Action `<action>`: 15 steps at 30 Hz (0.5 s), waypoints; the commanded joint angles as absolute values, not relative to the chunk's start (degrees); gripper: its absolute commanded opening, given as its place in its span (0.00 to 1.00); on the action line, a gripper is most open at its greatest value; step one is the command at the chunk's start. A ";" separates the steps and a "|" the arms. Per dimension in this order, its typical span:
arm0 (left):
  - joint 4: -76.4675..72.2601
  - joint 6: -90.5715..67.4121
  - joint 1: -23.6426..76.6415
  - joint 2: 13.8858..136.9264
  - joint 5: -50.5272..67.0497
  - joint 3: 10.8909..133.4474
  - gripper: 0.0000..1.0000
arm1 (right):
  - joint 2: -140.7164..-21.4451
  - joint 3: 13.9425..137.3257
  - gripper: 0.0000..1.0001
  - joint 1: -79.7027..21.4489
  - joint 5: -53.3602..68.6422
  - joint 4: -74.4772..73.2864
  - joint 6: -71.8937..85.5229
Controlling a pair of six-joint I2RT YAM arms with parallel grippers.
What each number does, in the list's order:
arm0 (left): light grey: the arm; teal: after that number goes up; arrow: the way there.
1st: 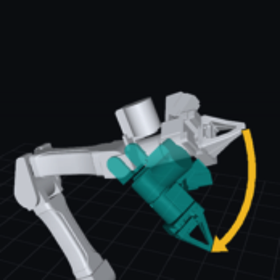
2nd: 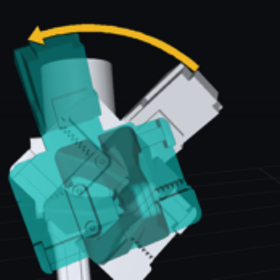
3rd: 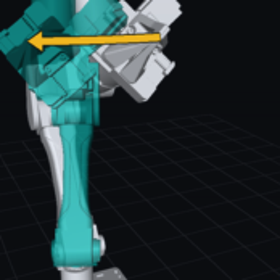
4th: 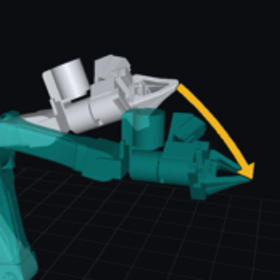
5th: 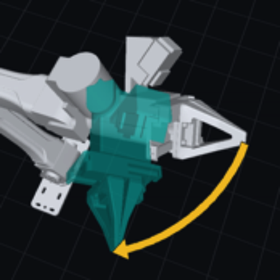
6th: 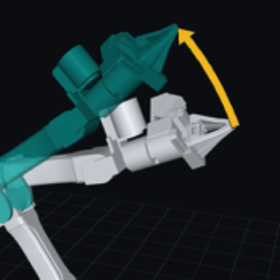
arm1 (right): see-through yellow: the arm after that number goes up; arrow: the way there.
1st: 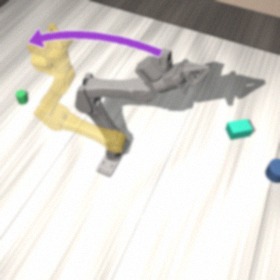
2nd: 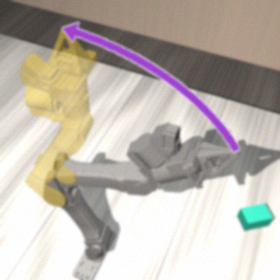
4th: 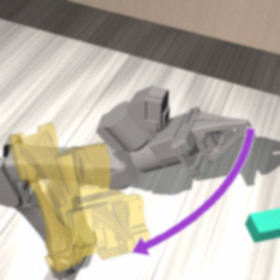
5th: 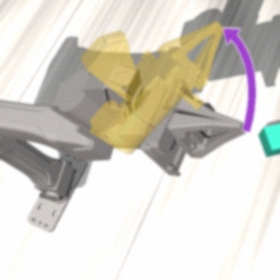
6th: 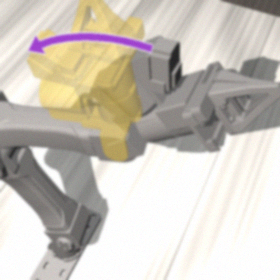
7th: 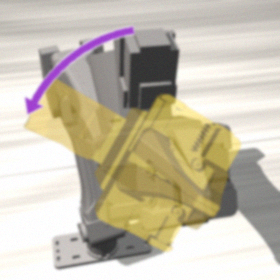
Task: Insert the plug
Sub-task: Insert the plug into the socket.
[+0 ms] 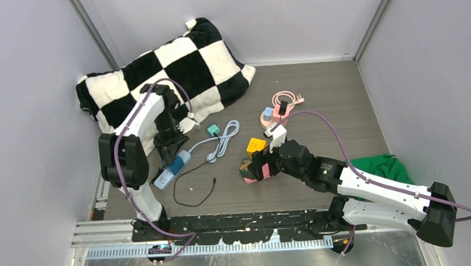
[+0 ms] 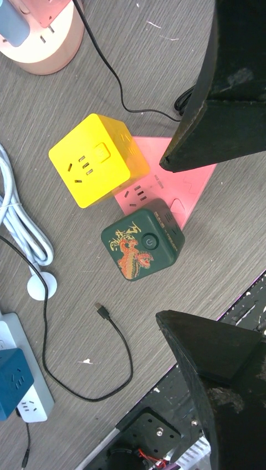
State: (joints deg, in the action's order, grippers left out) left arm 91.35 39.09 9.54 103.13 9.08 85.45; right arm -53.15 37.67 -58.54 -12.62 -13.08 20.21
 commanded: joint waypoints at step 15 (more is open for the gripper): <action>69.45 58.38 9.18 113.58 6.10 89.64 0.00 | -55.65 37.11 1.00 -58.77 -13.02 -8.02 20.39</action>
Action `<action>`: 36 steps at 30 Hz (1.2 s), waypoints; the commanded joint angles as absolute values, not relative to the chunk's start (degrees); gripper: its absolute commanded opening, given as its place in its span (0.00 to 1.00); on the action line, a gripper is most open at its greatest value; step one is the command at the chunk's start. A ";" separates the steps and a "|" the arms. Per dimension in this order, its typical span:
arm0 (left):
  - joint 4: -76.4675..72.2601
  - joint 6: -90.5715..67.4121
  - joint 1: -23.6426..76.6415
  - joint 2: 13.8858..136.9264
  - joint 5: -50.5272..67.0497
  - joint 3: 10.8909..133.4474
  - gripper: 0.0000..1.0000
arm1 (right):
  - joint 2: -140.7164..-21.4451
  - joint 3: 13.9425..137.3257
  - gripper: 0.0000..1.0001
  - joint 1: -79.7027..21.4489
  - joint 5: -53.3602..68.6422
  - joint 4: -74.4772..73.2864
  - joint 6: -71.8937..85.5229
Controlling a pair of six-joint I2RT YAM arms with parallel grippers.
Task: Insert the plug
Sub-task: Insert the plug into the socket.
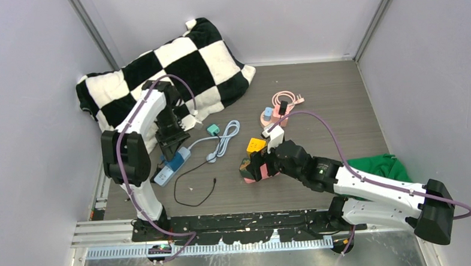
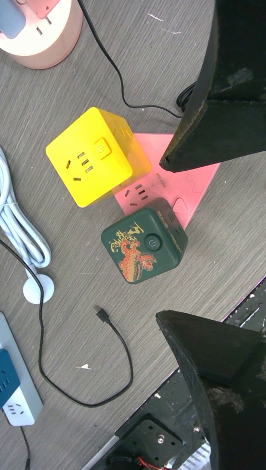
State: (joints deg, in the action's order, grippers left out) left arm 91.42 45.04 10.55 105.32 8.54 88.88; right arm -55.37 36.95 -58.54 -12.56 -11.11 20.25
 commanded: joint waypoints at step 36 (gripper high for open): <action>70.23 51.32 1.42 113.45 26.11 91.98 0.00 | -52.60 43.34 1.00 -58.75 -11.24 -12.01 22.94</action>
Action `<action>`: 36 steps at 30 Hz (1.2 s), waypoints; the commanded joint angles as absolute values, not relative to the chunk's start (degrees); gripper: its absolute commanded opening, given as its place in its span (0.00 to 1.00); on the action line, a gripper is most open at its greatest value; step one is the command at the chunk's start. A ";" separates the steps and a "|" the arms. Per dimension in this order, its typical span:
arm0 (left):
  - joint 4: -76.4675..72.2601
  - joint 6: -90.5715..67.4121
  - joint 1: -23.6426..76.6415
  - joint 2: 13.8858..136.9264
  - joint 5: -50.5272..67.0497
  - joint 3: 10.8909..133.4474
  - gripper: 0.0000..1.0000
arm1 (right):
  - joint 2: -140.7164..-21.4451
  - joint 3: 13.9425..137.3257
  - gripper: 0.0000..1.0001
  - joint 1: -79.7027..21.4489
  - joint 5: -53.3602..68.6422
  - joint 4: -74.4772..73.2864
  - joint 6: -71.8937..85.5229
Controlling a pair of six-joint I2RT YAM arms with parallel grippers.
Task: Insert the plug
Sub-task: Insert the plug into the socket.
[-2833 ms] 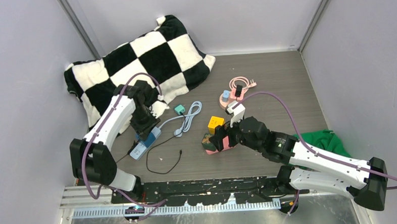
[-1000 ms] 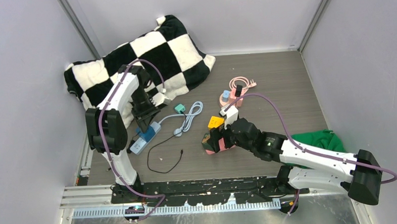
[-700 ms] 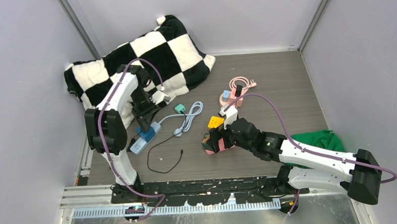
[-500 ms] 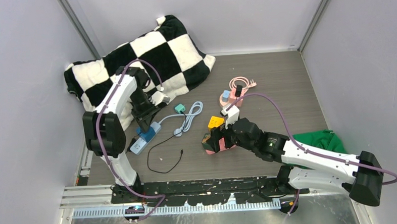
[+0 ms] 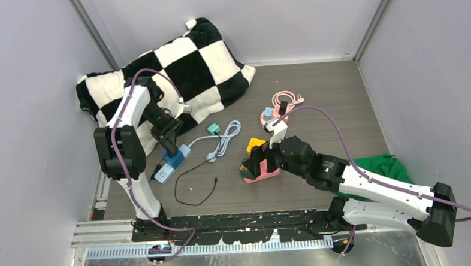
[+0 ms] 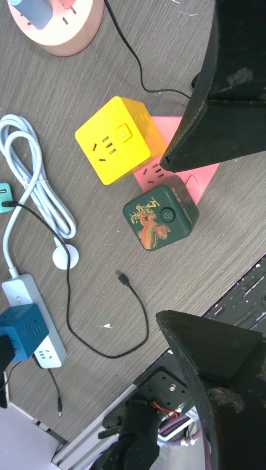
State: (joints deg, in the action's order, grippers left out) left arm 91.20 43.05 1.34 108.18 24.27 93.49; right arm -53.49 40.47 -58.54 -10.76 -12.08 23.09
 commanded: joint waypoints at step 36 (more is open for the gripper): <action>57.60 43.51 -2.01 101.11 27.01 88.26 0.49 | -48.98 43.16 1.00 -58.76 -13.61 -14.82 23.16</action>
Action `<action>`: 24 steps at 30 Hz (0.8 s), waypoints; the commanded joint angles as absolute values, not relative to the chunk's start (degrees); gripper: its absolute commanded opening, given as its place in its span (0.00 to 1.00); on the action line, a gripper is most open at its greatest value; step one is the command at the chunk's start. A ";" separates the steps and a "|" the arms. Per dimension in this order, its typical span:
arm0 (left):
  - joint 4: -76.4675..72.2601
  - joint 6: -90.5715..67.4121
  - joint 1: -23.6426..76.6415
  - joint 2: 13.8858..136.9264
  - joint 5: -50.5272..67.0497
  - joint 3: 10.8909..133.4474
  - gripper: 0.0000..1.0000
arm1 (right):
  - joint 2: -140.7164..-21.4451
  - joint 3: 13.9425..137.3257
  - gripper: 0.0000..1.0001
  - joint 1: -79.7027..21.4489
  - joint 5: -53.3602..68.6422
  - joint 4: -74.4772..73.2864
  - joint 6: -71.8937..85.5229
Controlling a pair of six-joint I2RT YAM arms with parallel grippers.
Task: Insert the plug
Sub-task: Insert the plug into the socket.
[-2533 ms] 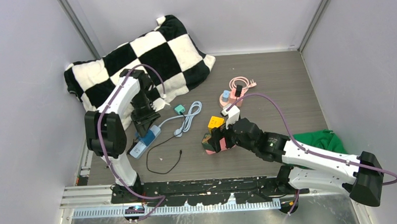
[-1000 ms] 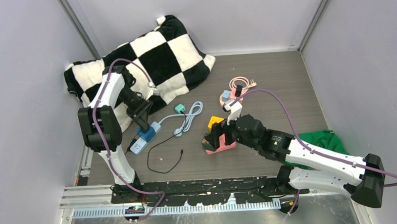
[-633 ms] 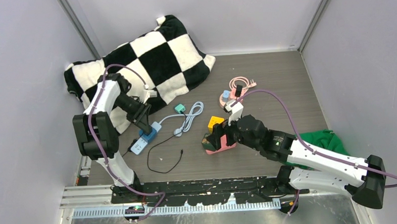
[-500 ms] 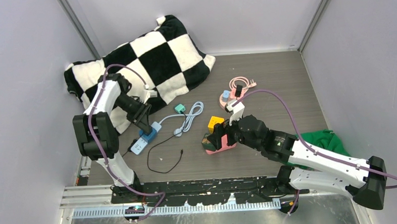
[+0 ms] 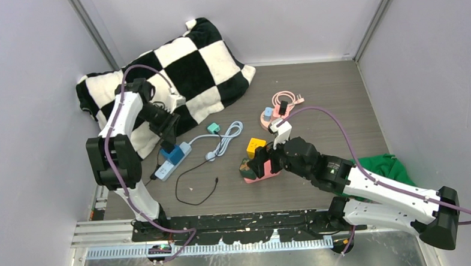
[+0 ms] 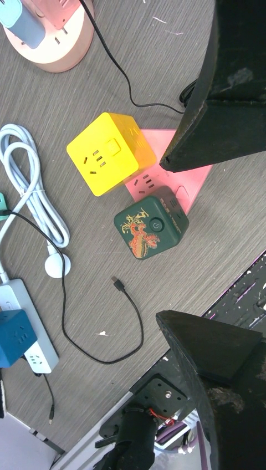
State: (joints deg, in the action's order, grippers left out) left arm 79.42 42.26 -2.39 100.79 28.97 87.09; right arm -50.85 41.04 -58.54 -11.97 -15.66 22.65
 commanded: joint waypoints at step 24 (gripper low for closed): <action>26.71 -12.05 1.76 66.67 21.87 65.82 1.00 | -65.17 50.24 1.00 -58.00 -26.05 -12.27 27.46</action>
State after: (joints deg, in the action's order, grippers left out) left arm 38.44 9.74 2.11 74.37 25.30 73.93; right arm -60.14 45.28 -58.52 -20.91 -15.79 26.09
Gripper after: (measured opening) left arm 0.996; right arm 0.995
